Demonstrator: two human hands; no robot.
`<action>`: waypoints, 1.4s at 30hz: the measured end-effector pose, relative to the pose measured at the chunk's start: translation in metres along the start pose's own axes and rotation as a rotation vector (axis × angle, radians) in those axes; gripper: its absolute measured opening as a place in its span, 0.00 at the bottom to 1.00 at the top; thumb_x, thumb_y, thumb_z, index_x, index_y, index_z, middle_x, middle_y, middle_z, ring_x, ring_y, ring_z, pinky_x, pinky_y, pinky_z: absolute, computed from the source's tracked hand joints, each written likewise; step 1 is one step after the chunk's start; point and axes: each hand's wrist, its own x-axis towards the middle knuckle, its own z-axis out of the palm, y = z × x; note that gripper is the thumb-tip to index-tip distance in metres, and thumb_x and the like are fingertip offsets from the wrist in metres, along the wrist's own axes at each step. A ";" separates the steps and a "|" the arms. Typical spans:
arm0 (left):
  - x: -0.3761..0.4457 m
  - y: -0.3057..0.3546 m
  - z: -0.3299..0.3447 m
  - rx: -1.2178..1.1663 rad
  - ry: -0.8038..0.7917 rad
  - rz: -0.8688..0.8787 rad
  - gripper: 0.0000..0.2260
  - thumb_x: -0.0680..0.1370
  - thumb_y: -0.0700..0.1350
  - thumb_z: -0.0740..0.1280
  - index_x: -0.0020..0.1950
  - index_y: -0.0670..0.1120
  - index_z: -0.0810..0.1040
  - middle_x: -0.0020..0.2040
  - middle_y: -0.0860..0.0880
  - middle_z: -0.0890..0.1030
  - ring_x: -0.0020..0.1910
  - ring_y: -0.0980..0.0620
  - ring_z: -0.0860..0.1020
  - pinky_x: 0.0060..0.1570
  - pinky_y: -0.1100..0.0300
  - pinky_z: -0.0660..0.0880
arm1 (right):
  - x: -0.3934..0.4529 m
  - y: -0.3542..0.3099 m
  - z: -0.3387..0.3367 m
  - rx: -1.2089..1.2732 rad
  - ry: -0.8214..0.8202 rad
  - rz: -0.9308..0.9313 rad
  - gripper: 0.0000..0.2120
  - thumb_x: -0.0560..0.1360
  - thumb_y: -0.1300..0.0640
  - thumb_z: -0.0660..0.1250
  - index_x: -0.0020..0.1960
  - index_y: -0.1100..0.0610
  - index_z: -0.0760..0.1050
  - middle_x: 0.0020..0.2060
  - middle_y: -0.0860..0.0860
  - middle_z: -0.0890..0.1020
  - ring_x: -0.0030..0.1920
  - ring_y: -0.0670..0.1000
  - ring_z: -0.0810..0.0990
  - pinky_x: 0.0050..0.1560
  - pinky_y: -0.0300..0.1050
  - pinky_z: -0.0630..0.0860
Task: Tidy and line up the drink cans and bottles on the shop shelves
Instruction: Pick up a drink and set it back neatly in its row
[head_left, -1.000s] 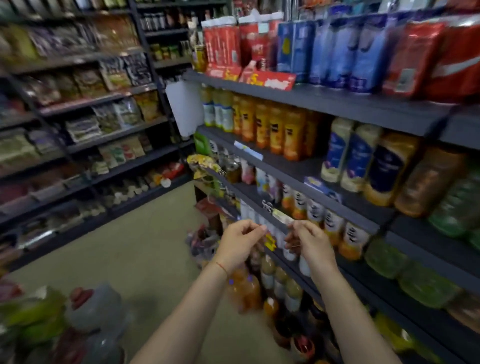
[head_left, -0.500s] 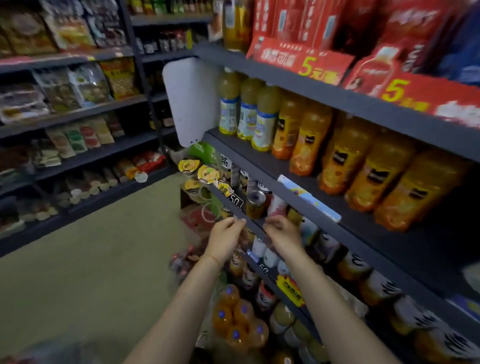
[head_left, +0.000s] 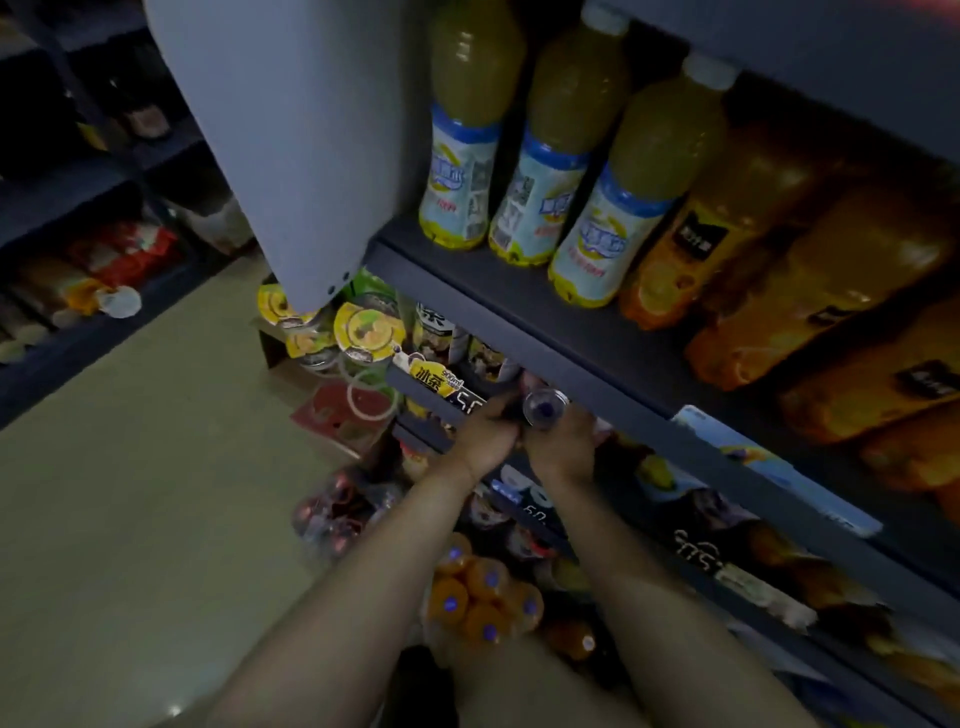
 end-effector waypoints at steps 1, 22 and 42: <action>0.004 -0.005 -0.001 -0.007 -0.003 -0.016 0.19 0.78 0.37 0.60 0.51 0.63 0.77 0.50 0.56 0.81 0.54 0.54 0.77 0.63 0.52 0.74 | -0.001 0.001 0.002 -0.004 0.019 -0.007 0.26 0.73 0.61 0.72 0.68 0.67 0.69 0.65 0.62 0.75 0.65 0.59 0.74 0.62 0.45 0.68; -0.122 -0.035 0.075 -0.593 -0.072 -0.218 0.22 0.76 0.63 0.65 0.61 0.48 0.79 0.48 0.42 0.84 0.44 0.42 0.83 0.49 0.47 0.78 | -0.088 0.106 -0.094 0.416 -0.349 0.090 0.24 0.81 0.38 0.53 0.61 0.55 0.76 0.44 0.52 0.83 0.43 0.51 0.83 0.39 0.45 0.79; -0.448 0.223 0.559 -0.296 -0.386 0.594 0.18 0.82 0.60 0.55 0.56 0.52 0.81 0.56 0.49 0.84 0.54 0.54 0.82 0.52 0.58 0.77 | -0.327 0.313 -0.590 0.900 0.434 -0.550 0.15 0.72 0.48 0.75 0.56 0.51 0.77 0.49 0.48 0.84 0.48 0.45 0.84 0.50 0.42 0.81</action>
